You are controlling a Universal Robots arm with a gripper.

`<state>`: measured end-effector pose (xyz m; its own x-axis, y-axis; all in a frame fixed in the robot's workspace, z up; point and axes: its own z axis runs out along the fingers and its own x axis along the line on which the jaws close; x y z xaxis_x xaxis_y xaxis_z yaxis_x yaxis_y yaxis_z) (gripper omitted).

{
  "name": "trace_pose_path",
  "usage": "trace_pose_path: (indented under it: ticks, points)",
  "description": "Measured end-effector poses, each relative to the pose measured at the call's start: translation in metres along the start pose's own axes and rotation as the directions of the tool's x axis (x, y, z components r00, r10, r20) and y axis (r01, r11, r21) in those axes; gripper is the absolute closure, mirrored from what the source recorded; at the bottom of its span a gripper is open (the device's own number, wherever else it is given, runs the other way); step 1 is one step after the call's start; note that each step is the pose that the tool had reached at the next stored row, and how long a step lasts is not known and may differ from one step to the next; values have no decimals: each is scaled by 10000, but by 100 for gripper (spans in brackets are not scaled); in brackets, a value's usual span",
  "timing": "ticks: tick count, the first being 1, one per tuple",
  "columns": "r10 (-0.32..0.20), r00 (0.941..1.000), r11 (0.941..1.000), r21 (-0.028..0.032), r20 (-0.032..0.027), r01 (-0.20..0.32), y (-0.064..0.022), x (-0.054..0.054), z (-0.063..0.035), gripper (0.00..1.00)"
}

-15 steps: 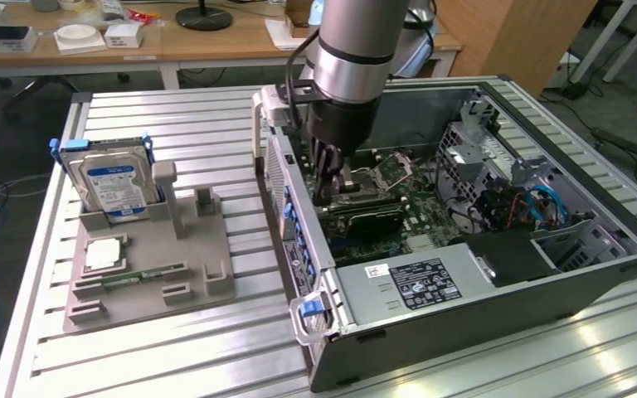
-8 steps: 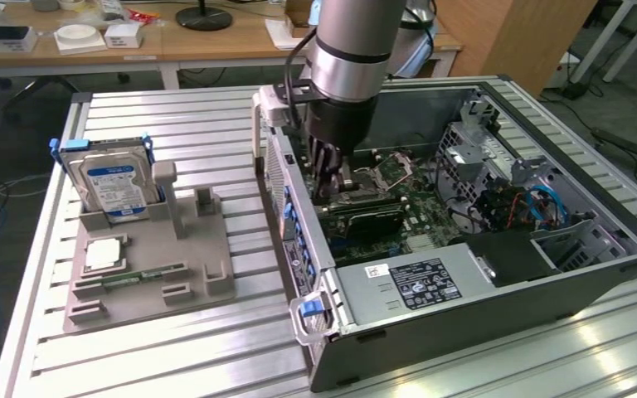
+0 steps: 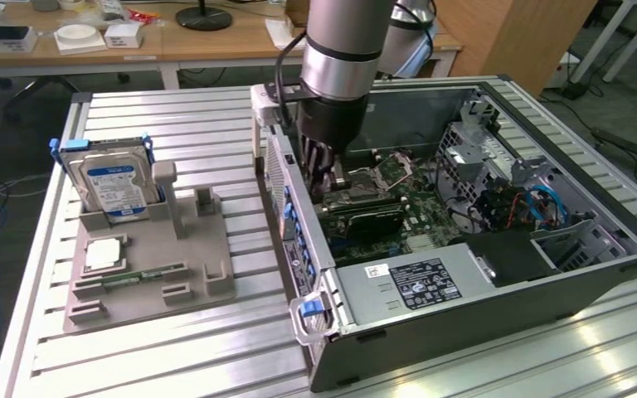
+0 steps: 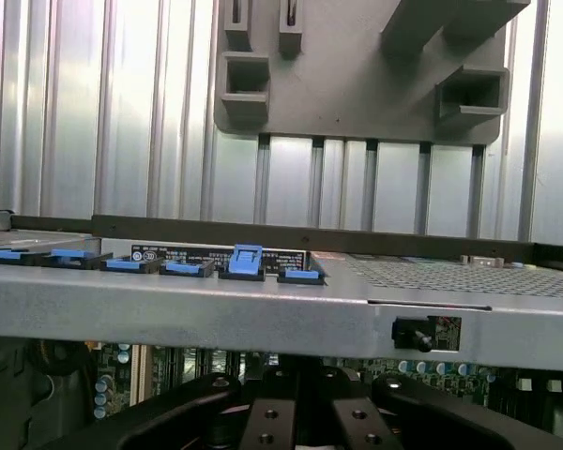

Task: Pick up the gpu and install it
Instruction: 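Press down on the gpu until it lock into place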

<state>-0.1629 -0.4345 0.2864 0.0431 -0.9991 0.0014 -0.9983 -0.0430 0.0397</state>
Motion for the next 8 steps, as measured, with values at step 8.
trace_pose_path:
  ticks: [8]
  points:
    - [-3, 10000, 10000, 1, 1, 3, 19, 29, 1, 90]
